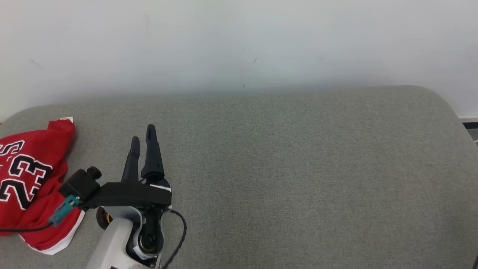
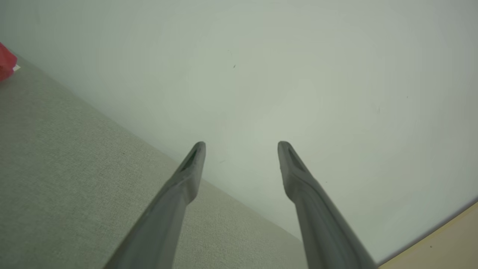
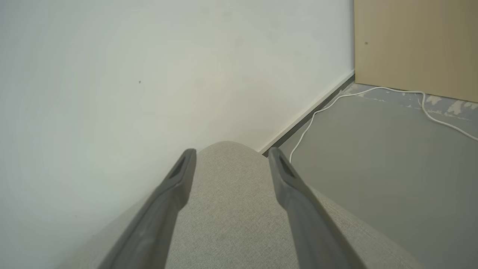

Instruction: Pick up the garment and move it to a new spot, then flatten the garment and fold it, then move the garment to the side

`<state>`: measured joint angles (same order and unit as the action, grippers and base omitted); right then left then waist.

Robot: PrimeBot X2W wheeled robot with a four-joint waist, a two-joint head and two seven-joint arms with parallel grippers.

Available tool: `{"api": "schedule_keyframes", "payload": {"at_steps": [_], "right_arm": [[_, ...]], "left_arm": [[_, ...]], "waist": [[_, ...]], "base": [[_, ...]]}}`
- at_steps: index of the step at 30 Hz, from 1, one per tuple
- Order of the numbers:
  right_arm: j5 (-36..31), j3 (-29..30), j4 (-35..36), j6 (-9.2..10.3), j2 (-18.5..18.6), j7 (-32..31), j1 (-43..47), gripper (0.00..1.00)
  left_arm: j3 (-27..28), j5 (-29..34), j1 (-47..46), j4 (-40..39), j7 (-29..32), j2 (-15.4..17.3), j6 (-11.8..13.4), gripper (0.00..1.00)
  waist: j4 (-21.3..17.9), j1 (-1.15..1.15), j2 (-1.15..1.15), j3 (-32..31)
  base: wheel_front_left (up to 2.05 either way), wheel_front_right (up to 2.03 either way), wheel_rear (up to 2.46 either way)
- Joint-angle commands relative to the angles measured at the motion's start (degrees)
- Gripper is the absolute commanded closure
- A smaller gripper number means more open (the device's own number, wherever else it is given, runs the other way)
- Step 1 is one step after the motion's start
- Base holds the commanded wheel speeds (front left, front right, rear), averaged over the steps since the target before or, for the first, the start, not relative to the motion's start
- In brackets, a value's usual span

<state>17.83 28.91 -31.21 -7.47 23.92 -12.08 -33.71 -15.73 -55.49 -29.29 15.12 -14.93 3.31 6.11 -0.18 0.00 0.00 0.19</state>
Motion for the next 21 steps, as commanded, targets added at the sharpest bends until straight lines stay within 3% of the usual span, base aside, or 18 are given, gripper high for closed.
{"api": "schedule_keyframes", "payload": {"at_steps": [1,13,21], "right_arm": [[-1.18,-1.89,2.14,-0.02,0.97,1.11,0.22,0.00],[-4.18,-13.28,7.09,-0.02,-0.26,6.55,7.07,0.00],[-3.73,-21.19,12.34,-0.02,-1.88,9.83,9.58,0.00]], "left_arm": [[0.20,3.23,-0.21,-1.17,-0.06,0.47,-0.12,0.00],[0.52,17.02,3.07,0.72,0.40,1.55,0.71,0.00],[1.93,21.39,4.85,0.51,2.51,0.98,0.03,0.00]], "waist": [[0.02,0.00,0.00,-0.06],[0.22,0.00,0.00,-0.32],[0.42,0.00,0.00,-0.22]], "base": [[0.00,0.00,0.00],[0.00,0.00,0.00],[0.00,0.00,0.00]]}}
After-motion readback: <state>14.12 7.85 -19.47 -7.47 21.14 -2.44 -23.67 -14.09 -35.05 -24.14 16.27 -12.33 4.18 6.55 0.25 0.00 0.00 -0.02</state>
